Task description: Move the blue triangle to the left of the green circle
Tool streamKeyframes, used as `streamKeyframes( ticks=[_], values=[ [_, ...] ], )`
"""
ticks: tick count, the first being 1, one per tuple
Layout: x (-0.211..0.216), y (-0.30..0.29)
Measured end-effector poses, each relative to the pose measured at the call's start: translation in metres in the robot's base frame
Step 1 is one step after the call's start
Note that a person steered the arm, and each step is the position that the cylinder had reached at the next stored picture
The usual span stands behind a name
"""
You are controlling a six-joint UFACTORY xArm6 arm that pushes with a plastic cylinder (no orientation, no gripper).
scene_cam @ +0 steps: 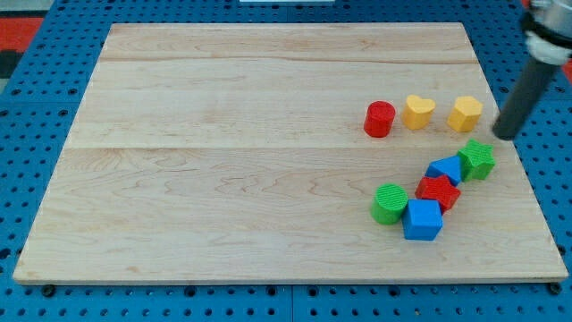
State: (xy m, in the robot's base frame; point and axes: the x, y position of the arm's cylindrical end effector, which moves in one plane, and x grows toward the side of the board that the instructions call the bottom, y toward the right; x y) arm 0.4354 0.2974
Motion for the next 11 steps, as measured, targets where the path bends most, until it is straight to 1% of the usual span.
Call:
streamKeyframes(
  ticks=[1,2,3,5,6,7,8,9,10,11],
  values=[
    [0.052,-0.005],
    [0.063,-0.093],
    [0.052,-0.143],
    [0.004,-0.137],
    [-0.010,-0.170],
    [0.028,-0.175],
    [0.045,-0.182],
    [0.045,-0.204],
    [0.046,-0.209],
    [0.064,-0.214]
  ],
)
